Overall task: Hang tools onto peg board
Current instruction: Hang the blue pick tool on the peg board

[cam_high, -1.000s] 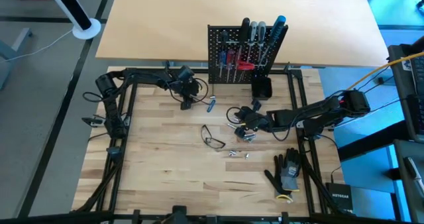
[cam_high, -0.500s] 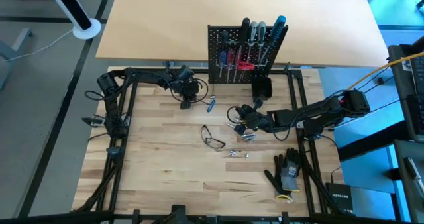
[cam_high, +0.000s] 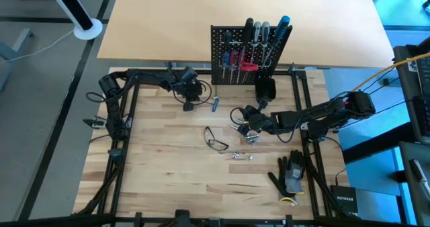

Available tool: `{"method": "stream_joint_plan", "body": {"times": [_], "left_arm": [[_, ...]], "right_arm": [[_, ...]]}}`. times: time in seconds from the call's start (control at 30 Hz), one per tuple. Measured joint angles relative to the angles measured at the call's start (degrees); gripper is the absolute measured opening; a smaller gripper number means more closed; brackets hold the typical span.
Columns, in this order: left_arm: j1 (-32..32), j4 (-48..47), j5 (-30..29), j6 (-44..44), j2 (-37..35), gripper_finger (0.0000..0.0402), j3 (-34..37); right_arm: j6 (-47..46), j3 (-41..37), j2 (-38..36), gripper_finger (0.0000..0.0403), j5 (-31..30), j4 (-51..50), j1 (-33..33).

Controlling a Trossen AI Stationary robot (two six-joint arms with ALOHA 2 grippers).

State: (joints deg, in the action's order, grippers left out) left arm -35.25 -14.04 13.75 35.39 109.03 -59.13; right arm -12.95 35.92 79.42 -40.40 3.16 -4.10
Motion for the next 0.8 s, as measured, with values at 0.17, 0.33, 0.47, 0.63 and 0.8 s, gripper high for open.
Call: {"method": "stream_joint_plan", "body": {"times": [0.17, 0.33, 0.47, 0.63, 0.8], "left_arm": [[2.0, -2.7, -0.8, -0.7, -2.8, 0.0001, 0.3], [4.6, -6.4, -0.1, -1.3, -7.1, 0.0001, 0.4], [7.0, -8.6, -1.1, -2.4, -9.4, 0.0000, 0.4], [9.9, -8.3, -2.6, -4.2, -12.5, 0.0000, 0.3], [12.4, -8.0, -2.8, -6.4, -16.2, 0.0000, 0.3]], "right_arm": [[0.0, 0.0, 0.0, 0.0001, 0.0, 0.0, 0.0], [0.0, 0.0, 0.0, 0.0001, 0.7, 0.0, 0.0], [0.0, 0.0, 0.0, 0.0001, 1.4, 0.0, 0.0], [-0.1, 0.0, 0.0, 0.0001, 2.0, 0.0, 0.0], [-0.2, 0.0, 0.0, 0.0001, 3.1, 0.0, 0.0]]}}
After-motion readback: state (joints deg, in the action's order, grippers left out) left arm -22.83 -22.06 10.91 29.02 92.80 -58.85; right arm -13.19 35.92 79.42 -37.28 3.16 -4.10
